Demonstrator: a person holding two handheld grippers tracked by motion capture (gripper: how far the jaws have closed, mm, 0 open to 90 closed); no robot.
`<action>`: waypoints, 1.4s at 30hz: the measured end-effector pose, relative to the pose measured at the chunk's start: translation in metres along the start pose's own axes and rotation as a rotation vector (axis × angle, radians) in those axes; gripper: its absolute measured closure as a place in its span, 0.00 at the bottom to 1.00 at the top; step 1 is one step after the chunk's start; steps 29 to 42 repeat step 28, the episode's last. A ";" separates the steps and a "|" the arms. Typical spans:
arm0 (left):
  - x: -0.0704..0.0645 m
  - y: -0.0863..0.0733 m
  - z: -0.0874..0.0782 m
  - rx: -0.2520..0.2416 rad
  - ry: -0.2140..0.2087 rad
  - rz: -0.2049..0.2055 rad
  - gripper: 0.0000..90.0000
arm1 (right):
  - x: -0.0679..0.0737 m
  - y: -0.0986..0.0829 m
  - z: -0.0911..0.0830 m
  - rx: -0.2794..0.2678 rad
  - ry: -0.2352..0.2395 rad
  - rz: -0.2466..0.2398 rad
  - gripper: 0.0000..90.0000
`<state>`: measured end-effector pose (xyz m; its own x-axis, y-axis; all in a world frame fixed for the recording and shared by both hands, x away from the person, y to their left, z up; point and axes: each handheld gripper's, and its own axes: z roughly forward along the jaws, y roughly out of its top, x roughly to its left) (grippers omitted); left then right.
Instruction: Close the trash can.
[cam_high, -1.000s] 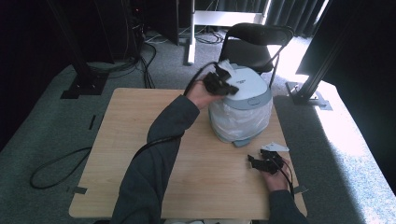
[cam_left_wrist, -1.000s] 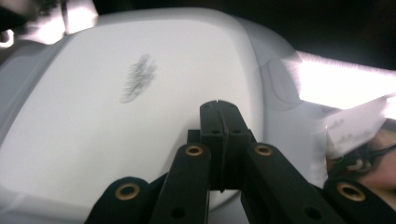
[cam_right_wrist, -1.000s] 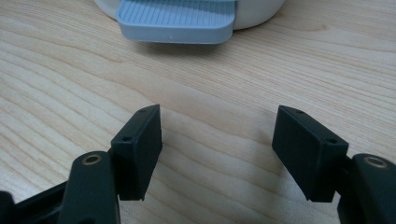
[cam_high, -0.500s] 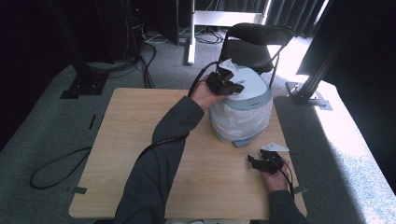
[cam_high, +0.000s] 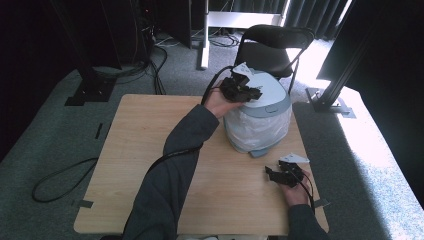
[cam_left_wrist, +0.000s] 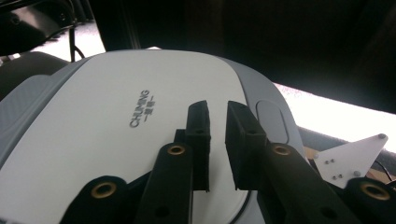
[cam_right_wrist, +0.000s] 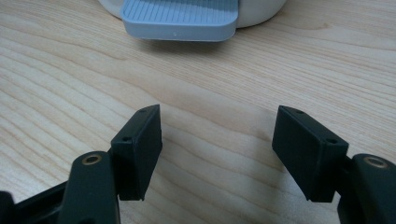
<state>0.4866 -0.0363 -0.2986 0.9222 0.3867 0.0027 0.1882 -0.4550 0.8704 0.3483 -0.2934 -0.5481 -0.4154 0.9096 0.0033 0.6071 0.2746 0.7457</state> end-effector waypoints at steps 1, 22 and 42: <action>0.001 -0.002 -0.003 -0.007 0.007 -0.006 0.85 | 0.000 0.000 0.000 0.000 -0.001 0.001 0.36; 0.028 -0.054 -0.062 -0.069 0.117 -0.124 0.74 | 0.000 0.000 0.000 0.000 0.001 0.003 0.36; 0.034 -0.074 -0.072 -0.072 0.132 -0.157 0.74 | 0.000 0.000 0.000 0.000 0.001 0.002 0.36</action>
